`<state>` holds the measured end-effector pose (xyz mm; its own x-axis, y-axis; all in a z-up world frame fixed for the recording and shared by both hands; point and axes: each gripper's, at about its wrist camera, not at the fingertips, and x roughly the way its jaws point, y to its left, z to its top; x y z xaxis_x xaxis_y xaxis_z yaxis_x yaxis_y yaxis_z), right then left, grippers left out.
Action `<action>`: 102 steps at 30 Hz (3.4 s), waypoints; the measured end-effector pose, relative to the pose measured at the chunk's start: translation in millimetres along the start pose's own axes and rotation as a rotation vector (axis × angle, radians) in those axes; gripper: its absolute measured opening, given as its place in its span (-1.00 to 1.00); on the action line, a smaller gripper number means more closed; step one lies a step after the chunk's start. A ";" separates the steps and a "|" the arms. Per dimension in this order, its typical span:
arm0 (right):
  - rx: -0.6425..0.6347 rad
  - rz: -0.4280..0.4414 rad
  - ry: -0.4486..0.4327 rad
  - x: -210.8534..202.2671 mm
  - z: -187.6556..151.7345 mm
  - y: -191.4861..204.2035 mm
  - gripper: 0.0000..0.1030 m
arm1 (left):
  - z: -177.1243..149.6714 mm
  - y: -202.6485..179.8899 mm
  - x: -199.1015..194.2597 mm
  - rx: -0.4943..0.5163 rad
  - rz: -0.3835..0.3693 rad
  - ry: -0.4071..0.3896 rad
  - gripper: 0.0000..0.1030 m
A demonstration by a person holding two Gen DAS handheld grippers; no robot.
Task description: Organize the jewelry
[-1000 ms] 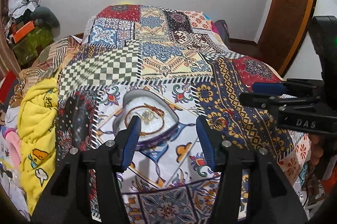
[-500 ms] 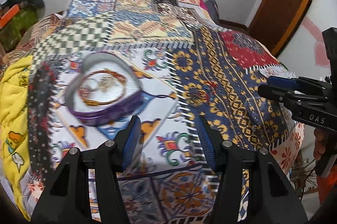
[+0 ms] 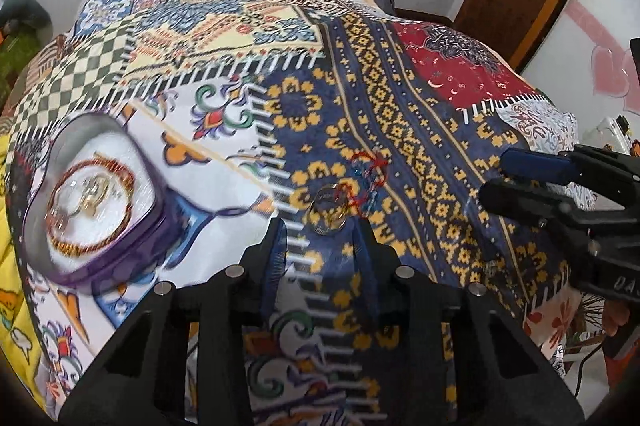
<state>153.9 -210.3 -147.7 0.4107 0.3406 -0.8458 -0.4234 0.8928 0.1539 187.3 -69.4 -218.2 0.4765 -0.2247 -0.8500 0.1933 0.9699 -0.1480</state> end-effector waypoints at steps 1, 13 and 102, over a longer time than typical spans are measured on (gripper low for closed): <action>-0.001 0.006 0.001 0.7 0.2 -0.1 -0.20 | 1.6 -1.4 2.8 0.006 -0.002 -0.003 -0.44; 0.008 0.033 0.010 7.7 1.4 4.9 -0.20 | -3.1 2.3 -11.7 -0.003 -0.015 -0.040 -0.62; -0.233 0.226 -0.009 60.9 68.8 143.1 -0.64 | -21.2 122.4 -81.5 -0.189 0.132 -0.211 -0.62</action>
<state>173.9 -41.4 -142.1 0.2916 0.5260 -0.7990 -0.6777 0.7030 0.2155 154.0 69.6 -177.8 0.6580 -0.0906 -0.7475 -0.0357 0.9879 -0.1511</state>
